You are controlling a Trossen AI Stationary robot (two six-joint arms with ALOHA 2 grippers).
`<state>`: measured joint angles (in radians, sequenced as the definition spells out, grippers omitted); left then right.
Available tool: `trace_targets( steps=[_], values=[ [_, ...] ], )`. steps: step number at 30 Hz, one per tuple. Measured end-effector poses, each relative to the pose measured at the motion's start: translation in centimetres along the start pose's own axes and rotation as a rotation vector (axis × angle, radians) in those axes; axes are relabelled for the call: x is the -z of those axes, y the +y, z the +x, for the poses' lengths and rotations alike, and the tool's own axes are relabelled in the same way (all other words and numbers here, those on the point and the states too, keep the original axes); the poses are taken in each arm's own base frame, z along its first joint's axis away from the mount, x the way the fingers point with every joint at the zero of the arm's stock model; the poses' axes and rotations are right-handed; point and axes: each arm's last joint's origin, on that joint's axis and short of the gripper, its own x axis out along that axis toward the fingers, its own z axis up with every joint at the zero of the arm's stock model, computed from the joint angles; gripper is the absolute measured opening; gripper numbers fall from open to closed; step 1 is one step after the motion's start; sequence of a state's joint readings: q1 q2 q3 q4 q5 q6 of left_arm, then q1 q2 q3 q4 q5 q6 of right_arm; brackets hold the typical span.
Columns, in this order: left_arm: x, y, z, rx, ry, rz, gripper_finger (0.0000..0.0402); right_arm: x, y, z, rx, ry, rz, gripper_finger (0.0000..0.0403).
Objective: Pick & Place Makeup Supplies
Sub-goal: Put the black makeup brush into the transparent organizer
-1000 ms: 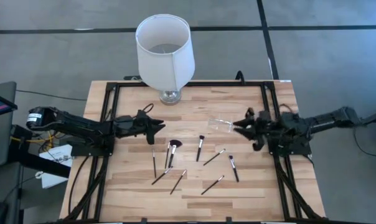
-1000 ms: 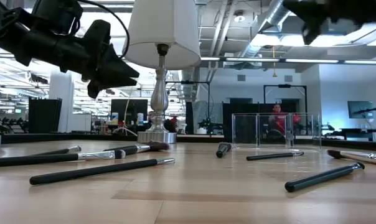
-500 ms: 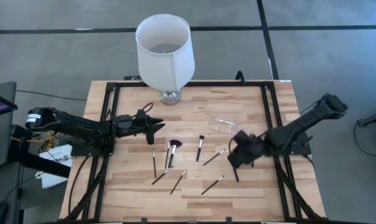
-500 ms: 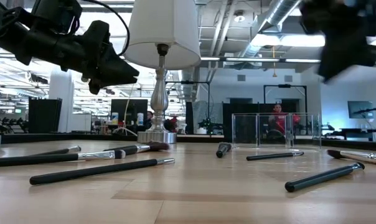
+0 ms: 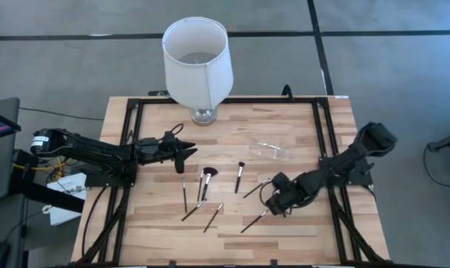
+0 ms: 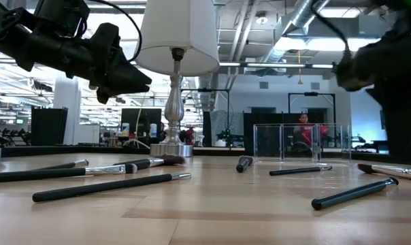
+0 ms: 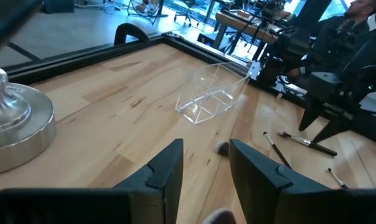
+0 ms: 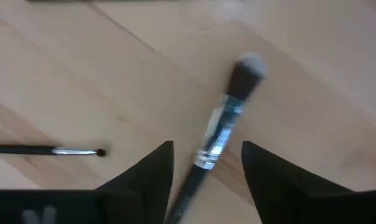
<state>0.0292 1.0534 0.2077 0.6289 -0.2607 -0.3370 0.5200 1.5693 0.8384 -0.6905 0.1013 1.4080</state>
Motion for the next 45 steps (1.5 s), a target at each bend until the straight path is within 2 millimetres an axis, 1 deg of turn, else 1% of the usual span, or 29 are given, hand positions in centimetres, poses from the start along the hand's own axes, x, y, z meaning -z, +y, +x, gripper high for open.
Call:
trace_targets(
  steps=[3, 6, 9, 11, 13, 15, 21, 23, 26, 29, 31, 34, 35, 37, 39, 41, 42, 43, 45],
  values=[
    [0.0, 0.0, 0.0, 0.000, 0.000, 0.000, 0.0127, -0.4, -0.2, 0.5, 0.030, 0.029, 0.022, 0.0216],
    [0.0, 0.0, 0.0, 0.000, 0.000, 0.000, 0.0127, -0.4, -0.2, 1.1, 0.056, 0.039, 0.034, 0.0235],
    [0.0, 0.0, 0.0, 0.000, 0.000, 0.000, 0.0127, -0.3, 0.1, 1.8, 0.057, 0.059, 0.035, 0.0238],
    [0.0, 0.0, 0.0, 0.000, 0.000, 0.000, 0.0127, -0.3, 0.2, 2.2, 0.072, 0.055, 0.048, 0.0233],
    [0.0, 0.0, 0.0, 0.000, 0.000, 0.000, 0.0127, -0.2, 0.1, 2.7, 0.101, 0.063, 0.046, 0.0216],
    [0.0, 0.0, 0.0, 0.000, 0.000, 0.000, 0.0127, -0.2, 0.0, 3.0, 0.126, 0.067, 0.045, 0.0186],
    [0.0, 0.0, 0.0, 0.000, 0.000, 0.000, 0.0127, -0.8, -0.2, 2.9, 0.129, 0.058, 0.059, 0.0060],
    [0.0, 0.0, 0.0, 0.000, 0.000, 0.000, 0.0127, -1.0, -0.3, 2.7, 0.121, 0.049, 0.057, 0.0027],
    [0.0, 0.0, 0.0, 0.000, 0.000, 0.000, 0.0127, -1.3, -0.5, 2.1, 0.102, 0.033, 0.031, 0.0025],
    [0.0, 0.0, 0.0, 0.000, 0.001, 0.000, 0.0127, -2.0, -1.3, 0.9, 0.127, -0.050, 0.040, 0.0038],
    [0.0, 0.0, 0.0, 0.000, 0.001, 0.000, 0.0127, -2.6, -1.3, -0.9, 0.113, -0.143, 0.047, 0.0043],
    [0.0, 0.1, 0.0, -0.002, 0.000, -0.001, 0.0127, -3.1, -2.3, -3.7, 0.150, -0.302, 0.008, 0.0036],
    [0.0, 0.1, 0.0, -0.003, 0.000, 0.000, 0.0127, -3.4, -2.6, -4.6, 0.154, -0.385, 0.001, 0.0032],
    [0.0, 0.1, 0.0, -0.003, 0.000, 0.000, 0.0127, -3.9, -3.7, -6.6, 0.184, -0.612, 0.006, 0.0028],
    [0.0, 0.1, 0.0, -0.003, 0.000, 0.000, 0.0127, -4.2, -4.9, -7.8, 0.233, -0.834, 0.009, 0.0029],
    [0.0, 0.1, 0.0, -0.003, 0.000, -0.001, 0.0127, -4.5, -6.2, -8.4, 0.284, -1.027, 0.026, 0.0036],
    [0.0, 0.1, 0.0, -0.003, 0.000, 0.000, 0.0127, -4.7, -6.9, -8.4, 0.310, -1.096, 0.036, 0.0040],
    [0.0, 0.1, 0.0, -0.003, 0.000, 0.000, 0.0127, -4.8, -7.5, -8.0, 0.333, -1.146, 0.053, 0.0042],
    [0.0, 0.1, 0.0, -0.003, 0.000, 0.000, 0.0127, -5.0, -8.5, -6.6, 0.352, -1.184, 0.096, 0.0042]
  ],
)
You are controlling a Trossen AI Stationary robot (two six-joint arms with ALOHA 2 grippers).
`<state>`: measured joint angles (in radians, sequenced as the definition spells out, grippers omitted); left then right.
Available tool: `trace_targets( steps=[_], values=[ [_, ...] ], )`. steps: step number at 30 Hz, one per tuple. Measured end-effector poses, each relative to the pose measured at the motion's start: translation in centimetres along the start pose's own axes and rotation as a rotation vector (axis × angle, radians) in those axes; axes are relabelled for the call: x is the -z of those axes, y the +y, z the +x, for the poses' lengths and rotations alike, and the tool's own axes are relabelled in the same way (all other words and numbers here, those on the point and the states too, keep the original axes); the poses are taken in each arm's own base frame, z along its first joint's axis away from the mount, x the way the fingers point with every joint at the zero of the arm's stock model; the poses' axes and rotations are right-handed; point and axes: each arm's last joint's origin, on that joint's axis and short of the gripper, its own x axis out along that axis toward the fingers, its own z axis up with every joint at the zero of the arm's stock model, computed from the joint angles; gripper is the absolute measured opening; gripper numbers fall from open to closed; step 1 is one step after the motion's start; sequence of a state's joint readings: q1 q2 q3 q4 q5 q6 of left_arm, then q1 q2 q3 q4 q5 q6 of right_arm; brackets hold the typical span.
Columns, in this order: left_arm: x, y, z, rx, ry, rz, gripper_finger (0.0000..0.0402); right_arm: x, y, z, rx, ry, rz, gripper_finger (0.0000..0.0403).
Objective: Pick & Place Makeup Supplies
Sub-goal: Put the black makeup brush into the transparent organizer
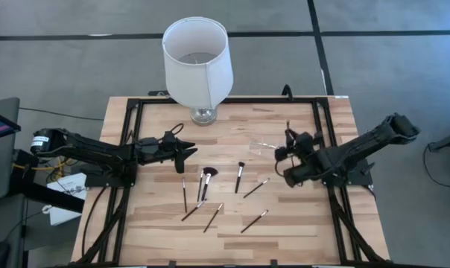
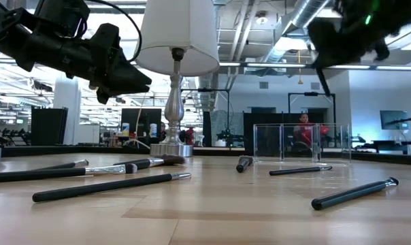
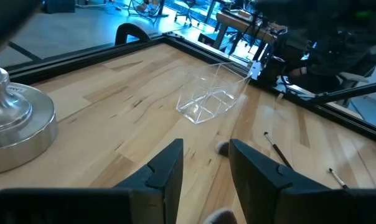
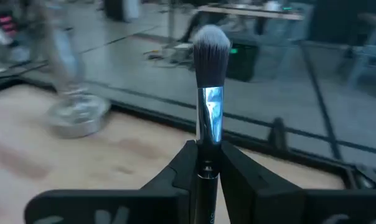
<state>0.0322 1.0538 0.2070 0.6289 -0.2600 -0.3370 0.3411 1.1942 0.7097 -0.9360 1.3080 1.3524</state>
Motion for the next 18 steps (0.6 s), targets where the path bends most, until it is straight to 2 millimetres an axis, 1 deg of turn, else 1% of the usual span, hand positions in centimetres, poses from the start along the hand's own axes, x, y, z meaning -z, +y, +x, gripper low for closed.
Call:
trace_targets(
  steps=[3, 5, 8, 12, 18],
  values=[
    [0.0, 0.0, 0.0, 0.000, 0.000, 0.000, 0.0127, 2.6, 0.3, 1.1, -0.002, -0.005, 0.058, 0.0031],
    [0.0, 0.0, 0.0, 0.000, 0.000, 0.000, 0.0127, 4.3, 0.8, 1.5, -0.020, -0.011, 0.002, 0.0028],
    [0.0, 0.0, 0.0, 0.000, 0.000, 0.000, 0.0127, 6.1, 1.4, 2.0, -0.036, -0.018, -0.061, 0.0032],
    [0.0, 0.0, 0.0, 0.000, 0.000, 0.000, 0.0127, 7.3, 1.8, 2.4, -0.023, -0.009, -0.041, 0.0046],
    [0.0, 0.0, 0.0, 0.000, 0.000, 0.000, 0.0127, 8.7, 2.0, 3.0, -0.011, 0.048, -0.104, 0.0050]
  ],
)
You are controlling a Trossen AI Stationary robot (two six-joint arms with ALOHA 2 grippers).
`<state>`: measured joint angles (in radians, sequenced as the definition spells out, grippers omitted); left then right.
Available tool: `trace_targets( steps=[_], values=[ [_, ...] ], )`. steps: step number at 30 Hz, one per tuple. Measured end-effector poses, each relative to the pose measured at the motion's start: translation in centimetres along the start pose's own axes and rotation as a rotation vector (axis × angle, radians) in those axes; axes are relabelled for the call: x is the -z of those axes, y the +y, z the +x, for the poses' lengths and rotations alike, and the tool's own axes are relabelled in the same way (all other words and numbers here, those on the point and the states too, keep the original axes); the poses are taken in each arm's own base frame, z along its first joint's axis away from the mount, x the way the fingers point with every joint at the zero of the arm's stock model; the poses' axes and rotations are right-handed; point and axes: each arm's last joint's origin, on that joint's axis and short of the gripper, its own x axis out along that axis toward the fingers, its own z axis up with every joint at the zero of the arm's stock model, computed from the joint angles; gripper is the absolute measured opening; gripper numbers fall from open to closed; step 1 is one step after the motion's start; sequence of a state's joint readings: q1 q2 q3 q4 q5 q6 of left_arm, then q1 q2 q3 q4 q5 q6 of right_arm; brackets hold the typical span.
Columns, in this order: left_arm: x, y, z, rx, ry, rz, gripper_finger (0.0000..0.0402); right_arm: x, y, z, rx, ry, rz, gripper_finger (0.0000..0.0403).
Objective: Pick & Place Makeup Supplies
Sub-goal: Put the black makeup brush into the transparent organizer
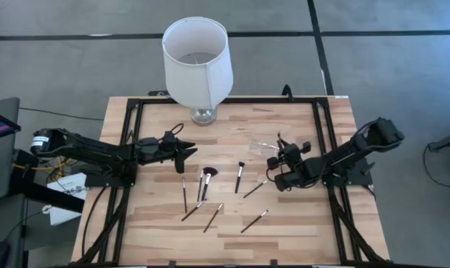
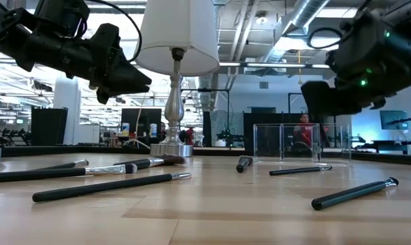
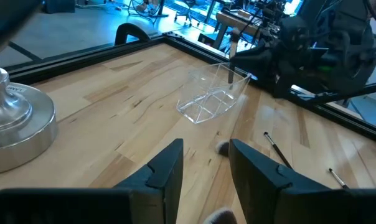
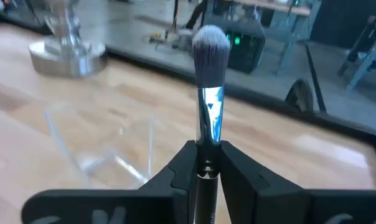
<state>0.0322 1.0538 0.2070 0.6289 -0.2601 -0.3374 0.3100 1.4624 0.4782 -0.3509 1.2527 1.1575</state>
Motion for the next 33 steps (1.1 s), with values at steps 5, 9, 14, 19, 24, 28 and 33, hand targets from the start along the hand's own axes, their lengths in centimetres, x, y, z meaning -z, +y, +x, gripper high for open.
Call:
trace_targets(
  steps=[5, 9, 14, 19, 24, 28, 33],
  values=[
    [0.0, 0.0, 0.0, 0.000, 0.000, -0.002, 0.0127, 0.3, 0.2, 0.3, -0.003, 0.043, 0.035, 0.0069],
    [0.0, 0.0, 0.0, 0.000, 0.000, -0.016, 0.0127, -0.5, 0.4, 0.1, -0.022, 0.042, 0.022, 0.0093],
    [0.2, -0.3, 0.0, 0.011, 0.010, -0.065, 0.0127, -3.1, 1.0, -0.6, -0.061, 0.021, -0.007, 0.0129],
    [1.5, -1.4, 0.0, 0.060, 0.089, -0.124, 0.0127, -6.4, 2.2, -1.5, -0.136, 0.009, -0.025, 0.0156],
    [3.1, -2.8, 0.2, 0.097, 0.183, -0.180, 0.0127, -9.3, 3.5, -2.2, -0.211, -0.026, -0.082, 0.0164],
    [1.6, -4.1, 0.7, 0.161, 0.164, -0.173, 0.0117, -10.8, 4.3, -2.6, -0.266, -0.057, -0.139, 0.0160],
    [0.1, -4.8, 1.0, 0.132, 0.321, -0.153, 0.0101, -11.8, 4.7, -3.2, -0.290, -0.094, -0.184, 0.0152]
  ],
)
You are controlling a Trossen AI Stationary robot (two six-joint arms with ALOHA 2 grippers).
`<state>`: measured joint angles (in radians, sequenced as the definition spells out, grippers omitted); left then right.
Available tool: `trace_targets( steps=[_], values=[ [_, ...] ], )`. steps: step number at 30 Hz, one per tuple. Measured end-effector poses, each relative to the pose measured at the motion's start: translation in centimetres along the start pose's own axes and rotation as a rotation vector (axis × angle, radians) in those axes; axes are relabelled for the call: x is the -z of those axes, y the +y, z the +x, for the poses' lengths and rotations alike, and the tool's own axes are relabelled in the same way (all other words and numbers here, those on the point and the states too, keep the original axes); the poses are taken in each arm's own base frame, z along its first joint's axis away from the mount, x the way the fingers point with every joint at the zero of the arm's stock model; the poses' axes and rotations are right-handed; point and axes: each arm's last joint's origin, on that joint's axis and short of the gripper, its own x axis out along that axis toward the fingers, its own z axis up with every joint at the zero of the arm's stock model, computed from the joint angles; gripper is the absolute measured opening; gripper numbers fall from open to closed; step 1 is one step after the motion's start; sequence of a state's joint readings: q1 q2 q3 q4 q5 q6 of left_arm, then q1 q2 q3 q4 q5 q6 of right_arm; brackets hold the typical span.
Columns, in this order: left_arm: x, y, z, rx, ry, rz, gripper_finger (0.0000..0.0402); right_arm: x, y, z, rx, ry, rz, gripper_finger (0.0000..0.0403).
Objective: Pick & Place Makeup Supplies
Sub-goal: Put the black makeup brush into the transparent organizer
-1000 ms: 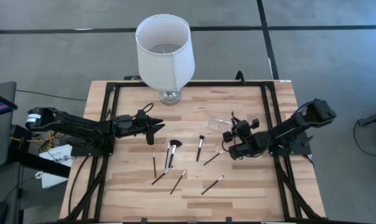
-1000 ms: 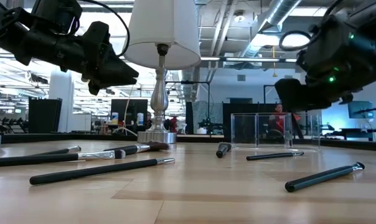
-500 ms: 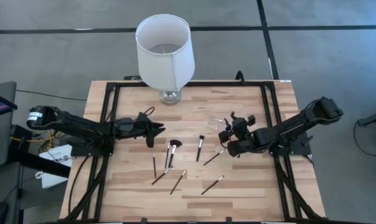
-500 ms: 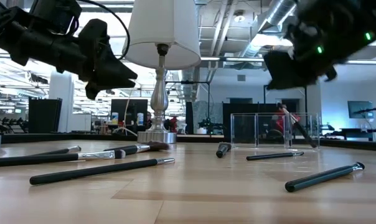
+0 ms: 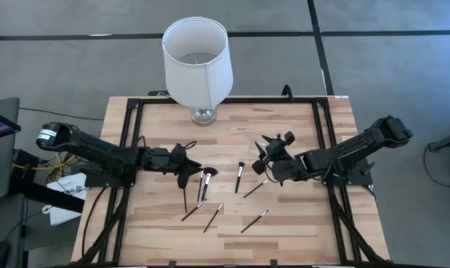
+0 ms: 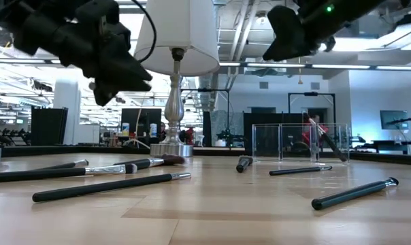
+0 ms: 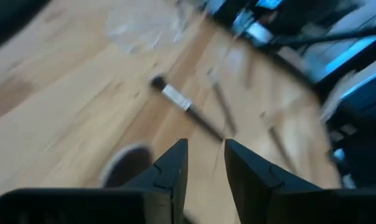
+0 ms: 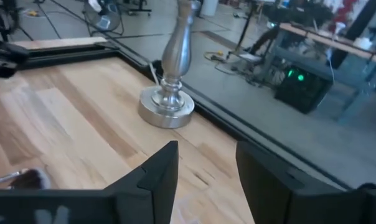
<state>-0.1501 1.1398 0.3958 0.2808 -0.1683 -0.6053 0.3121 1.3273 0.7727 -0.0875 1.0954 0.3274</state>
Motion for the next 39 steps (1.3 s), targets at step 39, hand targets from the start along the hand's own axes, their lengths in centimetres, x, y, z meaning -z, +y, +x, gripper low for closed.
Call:
trace_targets(
  steps=[39],
  values=[
    [7.7, 0.2, 0.8, -0.525, 0.317, -0.462, 0.0099, -2.5, -1.1, 3.4, -0.170, -0.055, 0.085, 0.0132]
  ],
)
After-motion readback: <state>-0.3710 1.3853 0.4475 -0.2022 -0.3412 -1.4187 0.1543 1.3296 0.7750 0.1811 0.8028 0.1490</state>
